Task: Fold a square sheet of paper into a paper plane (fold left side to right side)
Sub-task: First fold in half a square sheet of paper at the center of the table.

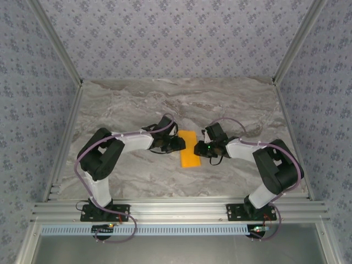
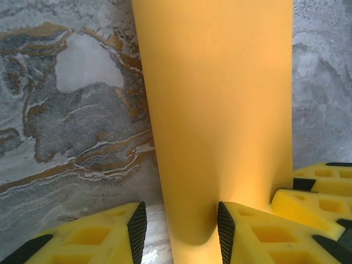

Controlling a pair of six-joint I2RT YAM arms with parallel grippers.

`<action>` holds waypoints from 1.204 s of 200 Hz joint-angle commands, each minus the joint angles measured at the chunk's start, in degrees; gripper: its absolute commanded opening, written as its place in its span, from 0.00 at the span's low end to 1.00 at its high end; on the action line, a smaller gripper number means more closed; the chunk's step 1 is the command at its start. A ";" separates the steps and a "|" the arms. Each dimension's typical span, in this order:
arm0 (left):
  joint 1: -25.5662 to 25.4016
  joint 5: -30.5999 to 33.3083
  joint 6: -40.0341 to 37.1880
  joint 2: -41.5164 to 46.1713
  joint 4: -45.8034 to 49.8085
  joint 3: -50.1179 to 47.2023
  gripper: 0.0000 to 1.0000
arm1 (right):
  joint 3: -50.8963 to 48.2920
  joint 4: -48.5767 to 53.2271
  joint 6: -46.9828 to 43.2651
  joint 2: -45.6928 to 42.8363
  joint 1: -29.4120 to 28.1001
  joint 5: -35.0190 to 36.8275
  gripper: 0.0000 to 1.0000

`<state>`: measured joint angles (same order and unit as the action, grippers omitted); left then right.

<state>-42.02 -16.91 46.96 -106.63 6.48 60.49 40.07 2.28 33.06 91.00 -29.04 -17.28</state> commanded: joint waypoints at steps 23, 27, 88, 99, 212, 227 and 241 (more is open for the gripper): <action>-0.61 1.79 -0.74 -1.39 2.94 1.69 0.41 | 0.44 6.92 -2.48 -9.21 1.13 8.27 0.41; -0.65 1.79 -0.80 -1.52 3.05 1.81 0.41 | 0.12 7.55 -2.68 -10.20 1.24 9.19 0.43; -1.45 4.33 -2.41 -2.49 6.85 3.77 0.41 | -4.73 12.66 -2.79 -24.12 4.33 16.94 0.56; -1.49 4.43 -2.47 -2.47 6.86 3.80 0.41 | -5.20 13.16 -2.77 -25.28 4.88 16.93 0.56; -1.51 6.97 -1.45 -2.44 8.11 3.87 0.40 | -6.15 14.43 -2.91 -27.47 5.94 16.23 0.57; -1.50 7.32 -1.34 -2.53 8.38 4.19 0.40 | -6.15 14.57 -2.93 -27.63 5.93 16.26 0.56; -1.54 7.62 -1.39 -2.62 8.68 4.28 0.40 | -6.14 14.68 -3.02 -27.72 5.95 16.38 0.56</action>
<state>-43.53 -12.36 45.58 -107.70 11.64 63.72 34.37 15.27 30.55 64.29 -23.46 -1.80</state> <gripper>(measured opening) 0.401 0.564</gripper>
